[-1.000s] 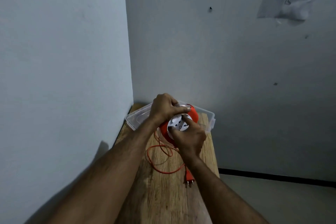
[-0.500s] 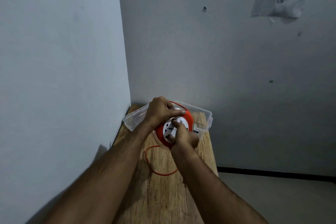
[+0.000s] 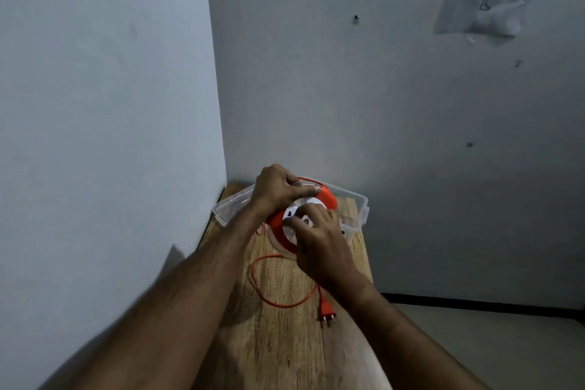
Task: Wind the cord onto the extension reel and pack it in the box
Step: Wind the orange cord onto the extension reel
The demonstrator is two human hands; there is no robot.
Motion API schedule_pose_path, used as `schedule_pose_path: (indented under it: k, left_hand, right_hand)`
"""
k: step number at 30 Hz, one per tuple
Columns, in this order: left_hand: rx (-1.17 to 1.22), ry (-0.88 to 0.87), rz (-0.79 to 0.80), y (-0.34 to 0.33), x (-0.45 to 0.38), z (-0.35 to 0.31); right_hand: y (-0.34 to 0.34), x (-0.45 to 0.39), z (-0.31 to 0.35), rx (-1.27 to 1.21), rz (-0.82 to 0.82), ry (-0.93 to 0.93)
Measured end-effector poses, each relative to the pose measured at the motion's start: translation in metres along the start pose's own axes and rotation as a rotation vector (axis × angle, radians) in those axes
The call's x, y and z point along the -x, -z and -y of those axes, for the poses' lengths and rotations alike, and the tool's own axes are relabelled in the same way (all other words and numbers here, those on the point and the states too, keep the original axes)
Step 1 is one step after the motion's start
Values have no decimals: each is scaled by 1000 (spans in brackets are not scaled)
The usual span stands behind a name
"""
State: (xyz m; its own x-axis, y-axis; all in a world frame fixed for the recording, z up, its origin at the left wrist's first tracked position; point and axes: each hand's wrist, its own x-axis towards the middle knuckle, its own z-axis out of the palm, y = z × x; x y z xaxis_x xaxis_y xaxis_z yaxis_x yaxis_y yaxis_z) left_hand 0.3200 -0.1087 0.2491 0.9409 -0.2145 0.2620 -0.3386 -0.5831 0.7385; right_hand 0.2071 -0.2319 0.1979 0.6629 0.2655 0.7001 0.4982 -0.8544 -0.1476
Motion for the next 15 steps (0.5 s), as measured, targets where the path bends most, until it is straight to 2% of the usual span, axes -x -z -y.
schedule_pose_path:
  k: [2, 8, 11, 15]
  left_hand:
    - [0, 2, 20, 3, 0, 0]
    - [-14, 4, 111, 10, 0, 4]
    - [-25, -8, 135, 8, 2, 4]
    - [-58, -28, 150, 2, 4, 0]
  right_hand:
    - [3, 0, -11, 165, 164, 213]
    - [19, -8, -38, 294, 331, 459]
    - [20, -12, -40, 413, 370, 536]
    - [16, -16, -39, 451, 334, 603]
